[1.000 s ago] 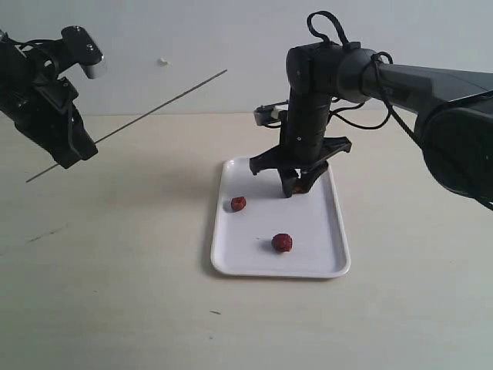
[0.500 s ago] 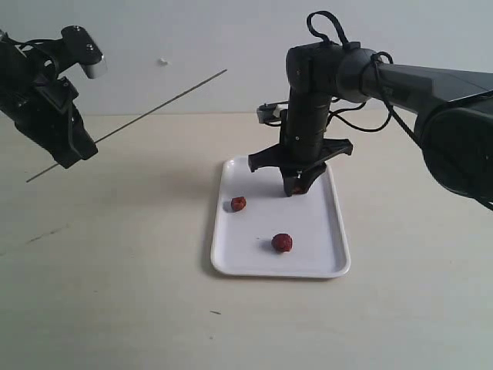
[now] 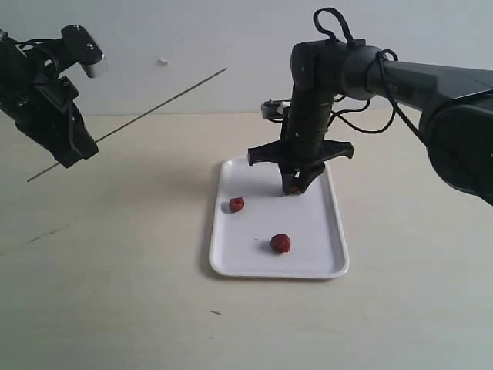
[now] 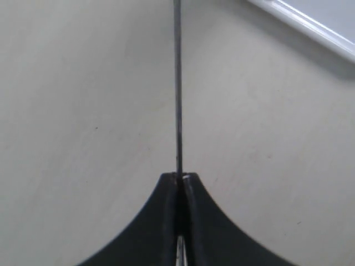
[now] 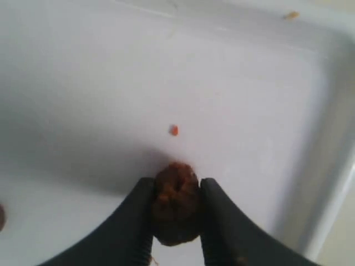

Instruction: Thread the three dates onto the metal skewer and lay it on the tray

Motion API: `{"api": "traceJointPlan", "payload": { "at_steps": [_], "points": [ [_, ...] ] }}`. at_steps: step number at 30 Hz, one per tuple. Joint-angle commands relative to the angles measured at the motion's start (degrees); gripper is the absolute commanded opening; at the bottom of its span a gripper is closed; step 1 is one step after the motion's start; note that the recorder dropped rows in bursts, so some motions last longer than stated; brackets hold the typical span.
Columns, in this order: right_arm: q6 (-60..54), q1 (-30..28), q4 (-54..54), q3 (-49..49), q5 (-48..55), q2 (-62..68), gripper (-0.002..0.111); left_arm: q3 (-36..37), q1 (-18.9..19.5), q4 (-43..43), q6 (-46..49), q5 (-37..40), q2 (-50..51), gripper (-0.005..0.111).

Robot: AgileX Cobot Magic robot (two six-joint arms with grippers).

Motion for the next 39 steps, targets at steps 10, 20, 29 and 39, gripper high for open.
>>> {"api": "traceJointPlan", "payload": {
  "at_steps": [10, 20, 29, 39],
  "points": [
    [-0.18, -8.72, 13.61, 0.27, -5.55, -8.54, 0.027, 0.39, -0.06, -14.42, 0.02, 0.05, 4.38, 0.0],
    [-6.44, -12.61, 26.5, 0.27, -18.49, -8.54, 0.027, 0.39, -0.06, -30.61, -0.66, 2.84, 13.54, 0.0],
    [-6.7, -13.63, 29.16, 0.27, -20.38, -8.43, 0.027, 0.39, -0.06, -48.35, 14.91, 4.79, 21.07, 0.0],
    [-8.31, -13.72, 36.54, 0.27, -19.8, -8.43, 0.027, 0.39, -4.85, -44.97, 16.25, 2.09, 21.35, 0.0]
  ]
}}
